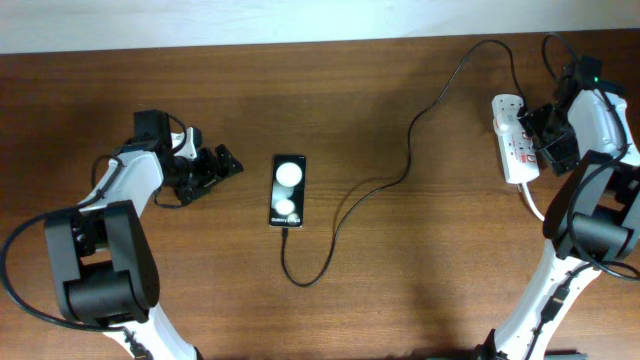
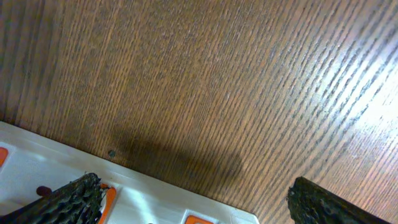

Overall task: Plug charger to phone and switch on socket
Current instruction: 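Press down on the power strip's orange switch with the right gripper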

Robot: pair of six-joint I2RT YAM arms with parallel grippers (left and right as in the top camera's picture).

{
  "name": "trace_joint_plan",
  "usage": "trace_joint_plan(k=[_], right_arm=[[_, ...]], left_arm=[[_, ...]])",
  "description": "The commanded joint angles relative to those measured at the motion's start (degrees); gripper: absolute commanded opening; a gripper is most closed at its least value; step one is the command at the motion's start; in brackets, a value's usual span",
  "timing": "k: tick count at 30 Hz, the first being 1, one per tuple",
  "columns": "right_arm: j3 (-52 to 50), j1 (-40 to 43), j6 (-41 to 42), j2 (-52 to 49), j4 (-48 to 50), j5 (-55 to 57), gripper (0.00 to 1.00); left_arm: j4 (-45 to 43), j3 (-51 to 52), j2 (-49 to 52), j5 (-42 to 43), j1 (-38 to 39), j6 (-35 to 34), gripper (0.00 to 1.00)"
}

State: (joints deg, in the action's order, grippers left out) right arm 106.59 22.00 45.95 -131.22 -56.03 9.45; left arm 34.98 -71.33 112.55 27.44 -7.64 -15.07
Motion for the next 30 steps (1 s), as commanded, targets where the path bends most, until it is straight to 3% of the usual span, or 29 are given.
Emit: trace_joint_plan(k=[1, 10, 30], right_arm=[[-0.31, -1.03, -2.67, -1.29, -0.15, -4.98, 0.99], [-0.31, -1.07, -8.48, -1.29, 1.05, -8.66, 0.99], [-0.42, -3.04, -11.26, -1.29, -1.03, -11.63, 0.99]], left_arm=[[0.28, 0.79, 0.57, -1.77, -0.2, -0.33, 0.99], [0.26, 0.79, 0.57, -1.77, -0.2, -0.33, 0.99], [0.26, 0.79, 0.57, -1.77, -0.2, -0.33, 0.99]])
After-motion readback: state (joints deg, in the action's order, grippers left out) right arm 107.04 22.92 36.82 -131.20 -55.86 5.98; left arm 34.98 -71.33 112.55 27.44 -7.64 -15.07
